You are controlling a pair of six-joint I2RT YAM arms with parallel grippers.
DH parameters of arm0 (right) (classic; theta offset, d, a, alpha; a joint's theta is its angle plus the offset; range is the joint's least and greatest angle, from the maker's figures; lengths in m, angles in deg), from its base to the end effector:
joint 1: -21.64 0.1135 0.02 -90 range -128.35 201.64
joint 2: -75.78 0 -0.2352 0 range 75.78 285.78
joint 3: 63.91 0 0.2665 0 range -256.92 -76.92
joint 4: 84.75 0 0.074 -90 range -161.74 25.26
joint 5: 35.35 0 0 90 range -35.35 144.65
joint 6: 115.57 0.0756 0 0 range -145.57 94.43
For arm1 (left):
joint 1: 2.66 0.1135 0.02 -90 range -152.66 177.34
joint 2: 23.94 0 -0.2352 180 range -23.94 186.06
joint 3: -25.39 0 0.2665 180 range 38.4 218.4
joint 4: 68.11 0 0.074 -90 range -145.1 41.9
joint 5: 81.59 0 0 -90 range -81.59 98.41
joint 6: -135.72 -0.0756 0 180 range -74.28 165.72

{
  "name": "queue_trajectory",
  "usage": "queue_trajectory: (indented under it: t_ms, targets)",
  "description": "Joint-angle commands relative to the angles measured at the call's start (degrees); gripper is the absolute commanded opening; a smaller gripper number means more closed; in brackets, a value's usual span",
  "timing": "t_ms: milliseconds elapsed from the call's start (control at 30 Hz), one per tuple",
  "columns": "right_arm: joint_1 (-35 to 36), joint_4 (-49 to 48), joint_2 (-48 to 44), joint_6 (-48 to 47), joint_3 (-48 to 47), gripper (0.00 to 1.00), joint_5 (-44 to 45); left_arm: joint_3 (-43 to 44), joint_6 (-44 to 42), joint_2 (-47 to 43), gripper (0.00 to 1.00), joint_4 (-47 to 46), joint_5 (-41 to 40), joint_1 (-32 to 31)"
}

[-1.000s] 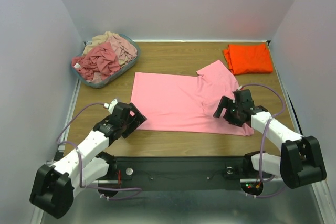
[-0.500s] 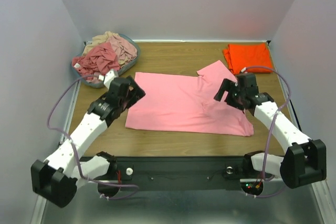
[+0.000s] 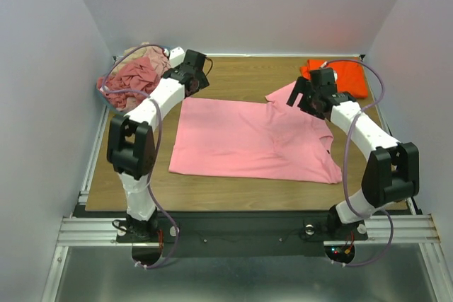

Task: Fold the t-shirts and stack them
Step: Fold the tshirt

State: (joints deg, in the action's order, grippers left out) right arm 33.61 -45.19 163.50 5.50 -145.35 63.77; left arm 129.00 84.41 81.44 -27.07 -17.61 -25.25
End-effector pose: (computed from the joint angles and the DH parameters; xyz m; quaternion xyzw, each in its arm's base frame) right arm 0.3733 0.0669 0.2127 0.1827 0.9060 0.0689 0.3756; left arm 0.4309 -0.1433 0.2356 -0.2143 0.8715 -0.0213 0.4407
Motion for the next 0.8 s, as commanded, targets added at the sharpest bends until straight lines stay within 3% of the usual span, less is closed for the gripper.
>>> queue_trajectory:
  t_ms: [0,233,467,767]
  targets:
    - [-0.28,-1.41,1.92,-0.04,-3.38,1.00,1.33,9.39,-3.71,7.79,0.95,0.99,-0.28,3.15]
    - [-0.36,-2.20,4.47,-1.01,-1.80,1.00,1.42,16.61,-4.95,17.04,0.85,-0.52,2.38,3.96]
    - [-0.37,-2.64,6.14,-1.45,-1.45,1.00,0.45,17.15,-4.33,21.26,0.73,-1.58,2.47,3.96]
    - [-0.28,-3.17,5.27,-1.63,-0.40,1.00,0.28,16.27,-1.26,25.13,0.67,-2.28,-0.69,4.22]
